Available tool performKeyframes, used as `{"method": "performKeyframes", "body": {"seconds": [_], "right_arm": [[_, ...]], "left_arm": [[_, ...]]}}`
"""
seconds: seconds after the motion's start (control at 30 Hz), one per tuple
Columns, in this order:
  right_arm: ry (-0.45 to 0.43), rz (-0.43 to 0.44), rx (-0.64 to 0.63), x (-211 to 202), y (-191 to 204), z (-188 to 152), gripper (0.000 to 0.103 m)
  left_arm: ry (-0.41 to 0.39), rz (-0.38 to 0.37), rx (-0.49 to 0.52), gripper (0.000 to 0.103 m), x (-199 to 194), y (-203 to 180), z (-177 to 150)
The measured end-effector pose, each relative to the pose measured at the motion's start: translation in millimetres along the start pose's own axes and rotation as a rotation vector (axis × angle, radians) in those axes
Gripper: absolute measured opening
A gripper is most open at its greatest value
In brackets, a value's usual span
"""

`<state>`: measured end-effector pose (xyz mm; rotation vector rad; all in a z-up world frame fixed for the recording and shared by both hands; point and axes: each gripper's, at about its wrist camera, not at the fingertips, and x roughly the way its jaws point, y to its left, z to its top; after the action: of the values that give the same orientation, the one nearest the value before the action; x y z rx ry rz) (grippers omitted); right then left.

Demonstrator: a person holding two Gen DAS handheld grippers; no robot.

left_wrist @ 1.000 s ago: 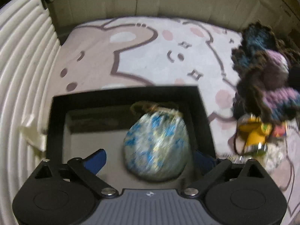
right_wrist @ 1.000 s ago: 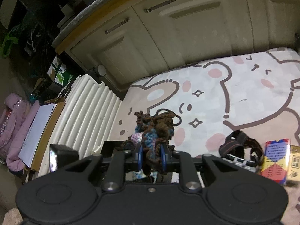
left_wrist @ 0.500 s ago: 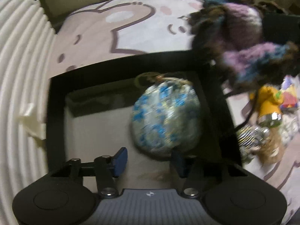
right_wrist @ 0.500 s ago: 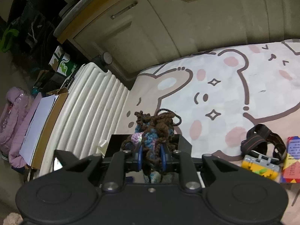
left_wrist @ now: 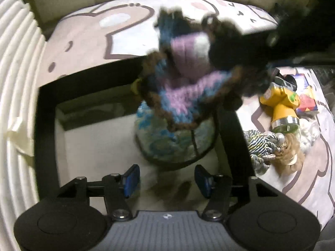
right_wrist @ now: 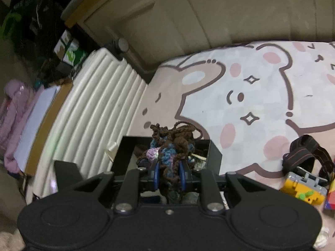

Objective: Organize objects
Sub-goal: 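Lower the yarn bundle into the black box and open the right tool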

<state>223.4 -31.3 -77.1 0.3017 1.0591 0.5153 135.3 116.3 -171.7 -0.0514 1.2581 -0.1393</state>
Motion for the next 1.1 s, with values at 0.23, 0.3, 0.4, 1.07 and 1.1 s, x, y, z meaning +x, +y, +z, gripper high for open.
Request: {"method": "performKeyframes", "body": {"seconds": [0.23,0.3,0.4,1.07,1.1], "right_arm": [[0.053,-0.099,-0.114,26,7,-8,0.022],[0.040,-0.139,-0.155,30,7,-10,0.026],[0.030,-0.143,-0.171,32,7,-11,0.028],[-0.076,-0.095,-0.129,-29,2,-8,0.055],[-0.083,-0.093,-0.128,-33,2,-9,0.055]], "left_arm": [[-0.062,0.016,-0.093,0.059,-16,16,4],[-0.069,0.025,-0.090,0.059,-17,11,5],[-0.068,0.028,-0.083,0.059,-15,11,9],[-0.157,0.055,-0.150,0.067,-66,8,1],[-0.165,0.060,-0.156,0.067,-71,7,0]]}}
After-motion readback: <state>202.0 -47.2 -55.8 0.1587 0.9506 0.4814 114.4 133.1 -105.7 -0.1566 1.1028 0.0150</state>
